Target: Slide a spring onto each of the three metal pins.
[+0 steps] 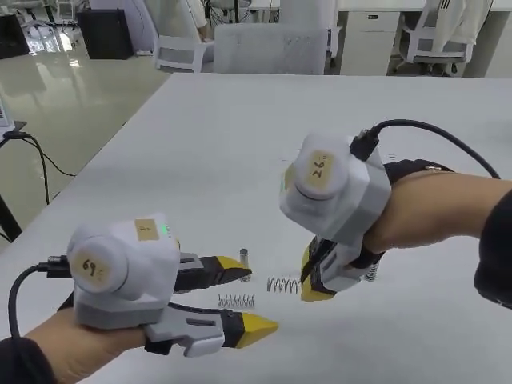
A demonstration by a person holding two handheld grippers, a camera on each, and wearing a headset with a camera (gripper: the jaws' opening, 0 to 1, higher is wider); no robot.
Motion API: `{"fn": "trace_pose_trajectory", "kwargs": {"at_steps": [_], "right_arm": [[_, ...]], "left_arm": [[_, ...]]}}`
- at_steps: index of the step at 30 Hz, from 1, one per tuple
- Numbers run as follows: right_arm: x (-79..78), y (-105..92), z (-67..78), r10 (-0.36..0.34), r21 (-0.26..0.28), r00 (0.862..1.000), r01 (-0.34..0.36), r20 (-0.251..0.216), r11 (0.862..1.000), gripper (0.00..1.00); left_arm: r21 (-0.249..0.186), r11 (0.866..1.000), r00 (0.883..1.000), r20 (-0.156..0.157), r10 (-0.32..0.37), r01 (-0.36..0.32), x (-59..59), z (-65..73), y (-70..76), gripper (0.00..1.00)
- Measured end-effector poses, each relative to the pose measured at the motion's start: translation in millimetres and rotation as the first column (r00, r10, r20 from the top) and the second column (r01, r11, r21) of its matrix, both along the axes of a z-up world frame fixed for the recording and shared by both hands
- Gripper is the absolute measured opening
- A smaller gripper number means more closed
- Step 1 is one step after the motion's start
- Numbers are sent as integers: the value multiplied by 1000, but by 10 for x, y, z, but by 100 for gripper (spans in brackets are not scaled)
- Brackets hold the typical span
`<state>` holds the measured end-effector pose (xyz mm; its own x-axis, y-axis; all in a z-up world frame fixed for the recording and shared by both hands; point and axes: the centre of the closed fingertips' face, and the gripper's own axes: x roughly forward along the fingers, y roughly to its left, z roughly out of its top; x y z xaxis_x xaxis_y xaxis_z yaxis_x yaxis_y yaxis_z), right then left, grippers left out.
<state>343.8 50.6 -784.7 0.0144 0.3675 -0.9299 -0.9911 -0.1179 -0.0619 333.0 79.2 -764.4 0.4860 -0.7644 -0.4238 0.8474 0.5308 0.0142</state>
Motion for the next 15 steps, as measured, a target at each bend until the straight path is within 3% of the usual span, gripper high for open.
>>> {"fn": "trace_pose_trajectory", "kwargs": {"at_steps": [15], "right_arm": [[-102, 59, 13, 50, 1, 999, -50, -9, 999, 7]], "left_arm": [[-5, 1000, 1000, 14, -16, 16, -13, 0, -45, 29]]}}
